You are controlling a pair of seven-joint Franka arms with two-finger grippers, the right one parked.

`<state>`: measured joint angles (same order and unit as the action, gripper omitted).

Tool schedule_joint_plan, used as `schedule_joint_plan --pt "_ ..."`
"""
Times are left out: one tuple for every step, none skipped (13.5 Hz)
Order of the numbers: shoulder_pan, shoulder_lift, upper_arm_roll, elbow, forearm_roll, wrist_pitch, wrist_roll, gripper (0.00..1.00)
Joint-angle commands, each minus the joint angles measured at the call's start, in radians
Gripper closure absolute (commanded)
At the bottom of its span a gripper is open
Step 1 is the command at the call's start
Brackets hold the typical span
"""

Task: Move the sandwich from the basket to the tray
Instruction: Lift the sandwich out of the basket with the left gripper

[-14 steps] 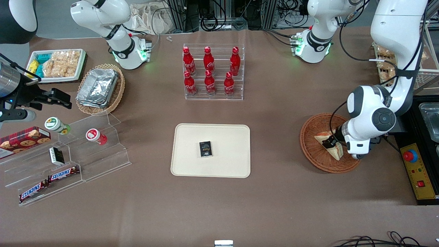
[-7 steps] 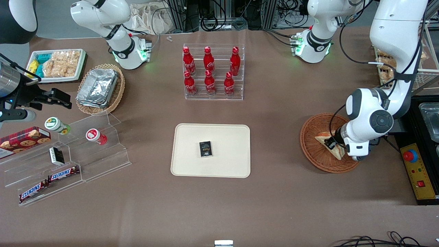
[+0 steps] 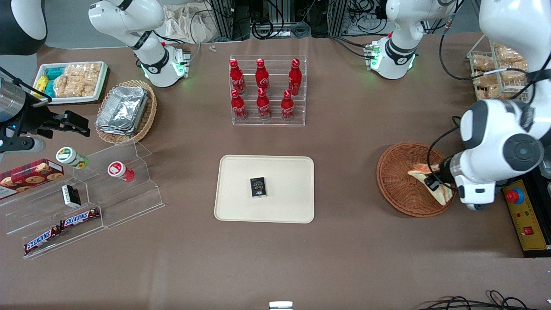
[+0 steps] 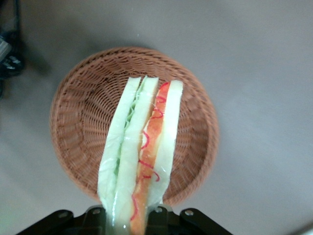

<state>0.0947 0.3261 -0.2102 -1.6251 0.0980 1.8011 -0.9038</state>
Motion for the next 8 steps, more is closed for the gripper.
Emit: schedule_joint_plan --pt "0.002 0.085 -0.096 0.247 0.003 -0.187 -0.02 1.0" --pt "0.0 0.115 -0.154 0.302 0.011 -0.198 -0.018 1.0" --pt "-0.003 0.154 -0.21 0.345 0.015 -0.19 -0.017 1.0" --pt "-0.012 0.198 -0.25 0.393 0.019 -0.189 -0.012 1.0" --pt "-0.056 0.233 -0.271 0.425 0.055 -0.189 -0.01 1.0" --pt "-0.114 0.266 -0.274 0.441 0.098 -0.18 -0.009 1.0" --pt "-0.166 0.301 -0.273 0.447 0.118 -0.148 -0.009 1.0" --pt "-0.205 0.347 -0.271 0.447 0.123 -0.097 -0.009 1.0"
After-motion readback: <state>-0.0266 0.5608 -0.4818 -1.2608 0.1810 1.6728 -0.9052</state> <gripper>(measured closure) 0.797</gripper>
